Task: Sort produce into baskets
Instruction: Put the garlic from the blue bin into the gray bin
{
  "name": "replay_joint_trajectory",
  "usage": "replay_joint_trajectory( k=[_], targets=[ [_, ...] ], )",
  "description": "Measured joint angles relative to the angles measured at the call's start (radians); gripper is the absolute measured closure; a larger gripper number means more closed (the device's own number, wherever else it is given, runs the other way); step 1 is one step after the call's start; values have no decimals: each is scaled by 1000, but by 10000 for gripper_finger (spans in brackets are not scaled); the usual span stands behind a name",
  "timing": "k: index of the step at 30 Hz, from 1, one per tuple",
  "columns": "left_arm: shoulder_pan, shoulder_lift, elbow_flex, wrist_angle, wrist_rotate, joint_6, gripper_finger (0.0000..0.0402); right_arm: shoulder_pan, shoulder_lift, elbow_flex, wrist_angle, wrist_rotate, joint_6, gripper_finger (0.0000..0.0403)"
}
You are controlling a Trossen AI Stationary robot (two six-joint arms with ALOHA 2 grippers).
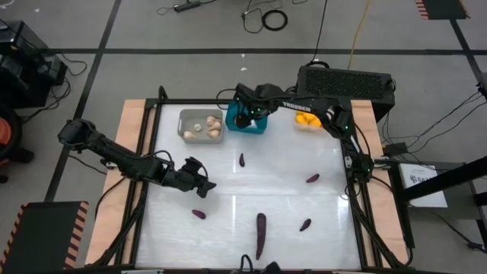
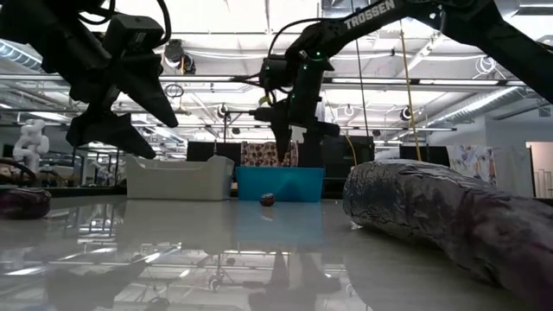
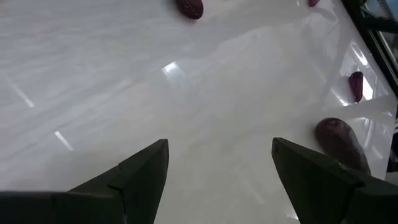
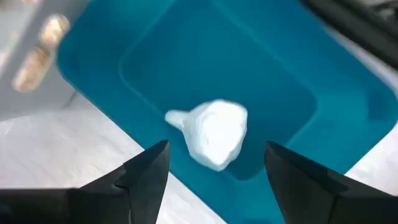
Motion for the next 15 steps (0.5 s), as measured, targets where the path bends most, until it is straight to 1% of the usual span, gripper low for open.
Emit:
replay_joint_trajectory(
  k=[9, 15],
  targets=[
    [-13, 0, 0, -1, 16, 25, 110, 10, 0, -93, 121, 4, 81, 151],
    [-27, 0, 0, -2, 19, 27, 110, 10, 0, -155, 155, 4, 111, 151]
  ],
)
